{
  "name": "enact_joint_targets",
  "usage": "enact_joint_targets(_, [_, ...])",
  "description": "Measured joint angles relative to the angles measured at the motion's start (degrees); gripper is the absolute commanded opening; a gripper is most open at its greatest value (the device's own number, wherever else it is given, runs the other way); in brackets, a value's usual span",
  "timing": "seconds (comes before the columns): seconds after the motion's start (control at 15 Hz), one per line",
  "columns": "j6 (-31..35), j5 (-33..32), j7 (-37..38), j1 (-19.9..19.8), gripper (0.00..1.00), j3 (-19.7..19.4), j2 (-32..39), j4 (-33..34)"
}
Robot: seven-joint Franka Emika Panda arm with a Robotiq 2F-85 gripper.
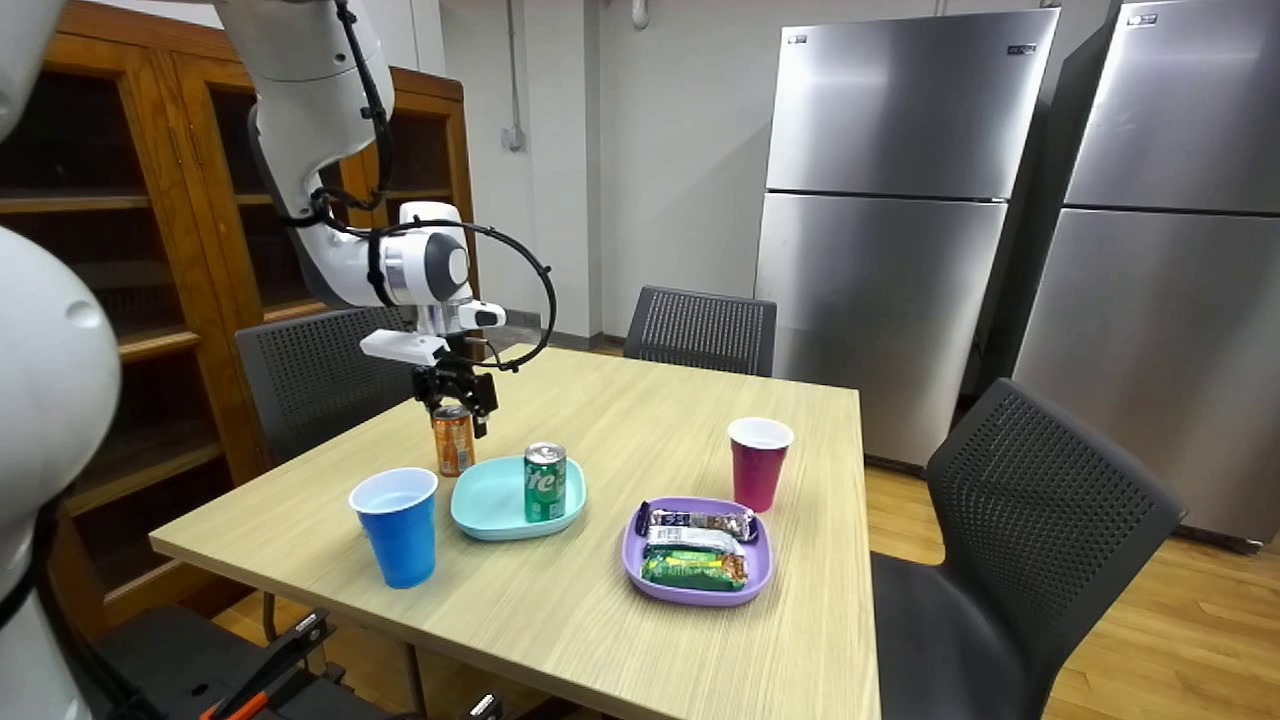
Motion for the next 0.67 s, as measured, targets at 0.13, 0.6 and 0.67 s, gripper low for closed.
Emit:
enact_joint_targets(0.13, [0.16, 0.00, 0.00, 0.00, 0.51, 0.00, 0.00, 0.08])
enact_joint_targets(0.6, [0.79, 0.51, 0.69, -0.17, 0.38, -0.33, -0.02, 0.35])
enact_joint_targets(0.67, [0.80, 0.83, 1.35, -0.21, 0.38, -0.51, -0.10, 0.54])
